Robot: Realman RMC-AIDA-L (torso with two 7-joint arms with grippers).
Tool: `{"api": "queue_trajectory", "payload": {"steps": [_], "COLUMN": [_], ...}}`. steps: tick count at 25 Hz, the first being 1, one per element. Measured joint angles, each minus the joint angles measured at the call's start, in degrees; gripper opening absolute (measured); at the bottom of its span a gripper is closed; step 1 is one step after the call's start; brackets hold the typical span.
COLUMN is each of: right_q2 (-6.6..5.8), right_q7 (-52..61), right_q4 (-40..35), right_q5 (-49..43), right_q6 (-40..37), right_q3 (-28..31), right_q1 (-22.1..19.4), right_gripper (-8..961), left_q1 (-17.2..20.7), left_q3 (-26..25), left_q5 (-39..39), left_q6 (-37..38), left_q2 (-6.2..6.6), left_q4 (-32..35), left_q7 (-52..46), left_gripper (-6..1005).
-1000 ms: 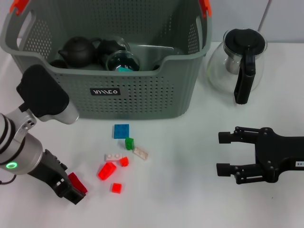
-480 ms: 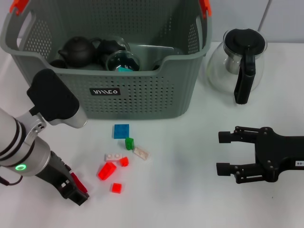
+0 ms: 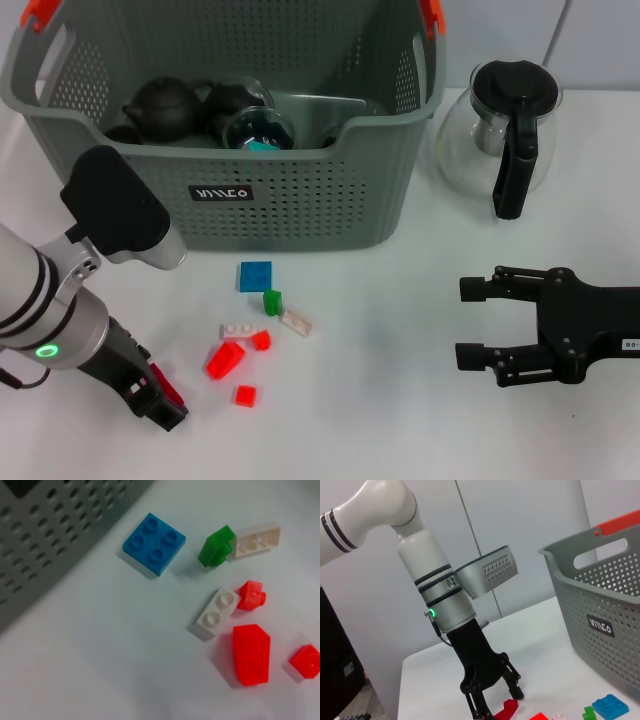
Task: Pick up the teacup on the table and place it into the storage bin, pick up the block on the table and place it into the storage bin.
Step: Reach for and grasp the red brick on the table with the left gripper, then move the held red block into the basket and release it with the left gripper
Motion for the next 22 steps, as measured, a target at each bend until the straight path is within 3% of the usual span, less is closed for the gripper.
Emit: {"api": "queue_trajectory", "payload": {"steps": [7, 10, 16, 19, 22], "right_q2": [0.0, 0.0, 0.0, -0.05, -0.07], "right_q7": [0.0, 0.0, 0.0, 0.0, 0.0], "right_q4": [0.0, 0.0, 0.0, 0.0, 0.0], "right_q5": [0.0, 0.0, 0.0, 0.0, 0.0], "right_q6": [0.1, 0.1, 0.0, -0.1, -0.1], "right_q3": [0.0, 0.0, 0.0, 0.0, 0.0], "right_q1": [-0.1, -0.1, -0.1, 0.0, 0.0], "right_gripper": [915, 915, 914, 915, 915], "left_q1": [0.1, 0.0, 0.5, 0.9, -0.8], "left_q3": [0.5, 0.0, -1.0, -6.0, -18.3], "left_q5": [0.1, 0.1, -0.9, -7.1, -20.7], "left_q6": [0.1, 0.3, 1.7, 6.2, 14.8], "left_q2": [0.05, 0.04, -0.03, -0.04, 0.42], "left_q4": [-0.2, -0.3, -2.7, -8.2, -11.2], "left_q7": [0.0, -0.1, 1.1, 5.2, 11.7], "left_gripper": [875, 711, 664, 664, 664]}}
